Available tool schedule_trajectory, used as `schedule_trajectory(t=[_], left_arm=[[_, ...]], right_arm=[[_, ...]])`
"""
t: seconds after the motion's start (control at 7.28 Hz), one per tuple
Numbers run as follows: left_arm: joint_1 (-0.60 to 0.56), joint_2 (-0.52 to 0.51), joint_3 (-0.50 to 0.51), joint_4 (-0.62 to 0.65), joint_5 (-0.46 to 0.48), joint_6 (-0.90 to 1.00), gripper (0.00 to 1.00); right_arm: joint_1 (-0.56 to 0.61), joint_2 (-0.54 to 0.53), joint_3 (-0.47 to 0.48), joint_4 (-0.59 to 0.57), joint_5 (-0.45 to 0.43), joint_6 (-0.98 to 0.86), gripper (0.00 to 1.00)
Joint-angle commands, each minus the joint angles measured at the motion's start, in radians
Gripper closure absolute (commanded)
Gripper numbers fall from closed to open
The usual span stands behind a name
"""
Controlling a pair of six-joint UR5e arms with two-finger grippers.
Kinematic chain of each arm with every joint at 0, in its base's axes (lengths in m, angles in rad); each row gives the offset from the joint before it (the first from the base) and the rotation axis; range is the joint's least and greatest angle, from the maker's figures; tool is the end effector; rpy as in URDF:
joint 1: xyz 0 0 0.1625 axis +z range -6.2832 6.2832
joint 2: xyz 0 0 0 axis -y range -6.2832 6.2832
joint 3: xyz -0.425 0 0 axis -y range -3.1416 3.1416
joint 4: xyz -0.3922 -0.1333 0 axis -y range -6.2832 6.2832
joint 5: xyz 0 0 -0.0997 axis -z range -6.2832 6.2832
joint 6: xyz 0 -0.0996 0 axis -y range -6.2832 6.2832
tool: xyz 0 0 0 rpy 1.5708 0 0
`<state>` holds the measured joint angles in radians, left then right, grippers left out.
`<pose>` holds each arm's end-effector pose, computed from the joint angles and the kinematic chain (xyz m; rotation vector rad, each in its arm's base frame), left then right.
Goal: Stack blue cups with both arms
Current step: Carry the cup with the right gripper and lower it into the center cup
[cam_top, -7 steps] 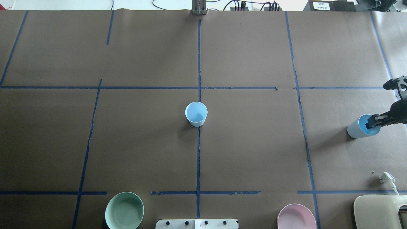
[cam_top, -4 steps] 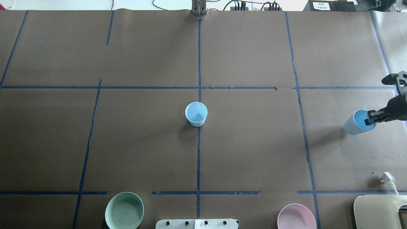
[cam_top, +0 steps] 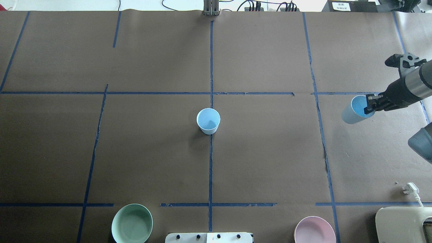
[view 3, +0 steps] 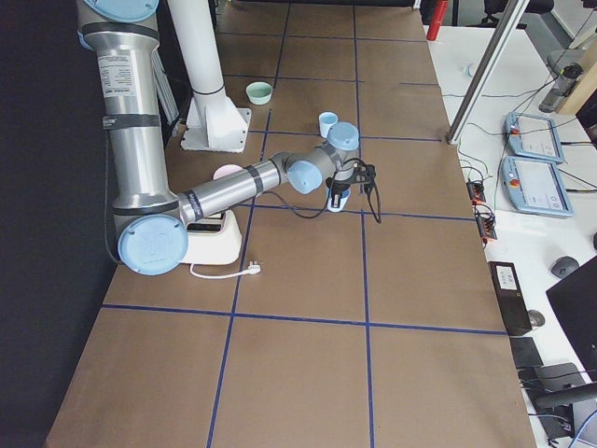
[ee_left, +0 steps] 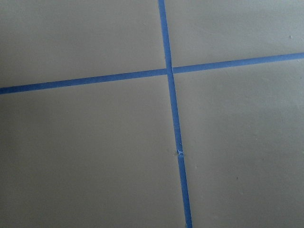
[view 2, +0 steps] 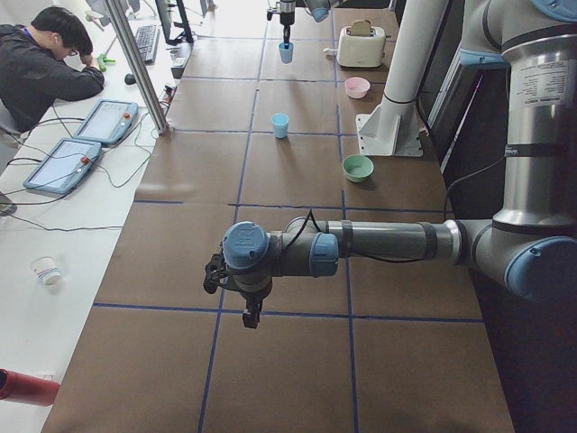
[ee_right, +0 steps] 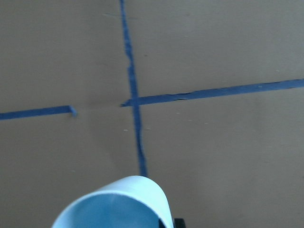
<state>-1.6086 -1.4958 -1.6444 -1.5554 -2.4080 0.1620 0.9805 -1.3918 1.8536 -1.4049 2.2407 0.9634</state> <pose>-0.0766 -0.4564 0.6552 0.0678 0.8350 0.1098 -0.2486 -0.4995 0.4106 -0.0233 -0.8839 0.1383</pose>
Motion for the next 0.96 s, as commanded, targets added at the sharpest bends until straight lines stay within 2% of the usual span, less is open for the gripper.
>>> schedule_trajectory(t=[0.0, 0.41, 0.55, 0.82], left_arm=[[-0.001, 0.003, -0.003, 0.0, 0.003, -0.007, 0.0], [-0.001, 0.006, -0.035, 0.002, 0.006, -0.028, 0.0], [0.001, 0.009, -0.032, 0.002, 0.007, -0.039, 0.0], [0.001, 0.009, -0.034, 0.002, 0.003, -0.05, 0.0]], right_arm=[[-0.139, 0.262, 0.018, -0.181, -0.082, 0.278, 1.0], [-0.359, 0.471, -0.006, -0.261, -0.295, 0.608, 1.0], [-0.415, 0.526, -0.014, -0.31, -0.334, 0.651, 1.0], [-0.488, 0.585, -0.066, -0.315, -0.407, 0.712, 1.0]])
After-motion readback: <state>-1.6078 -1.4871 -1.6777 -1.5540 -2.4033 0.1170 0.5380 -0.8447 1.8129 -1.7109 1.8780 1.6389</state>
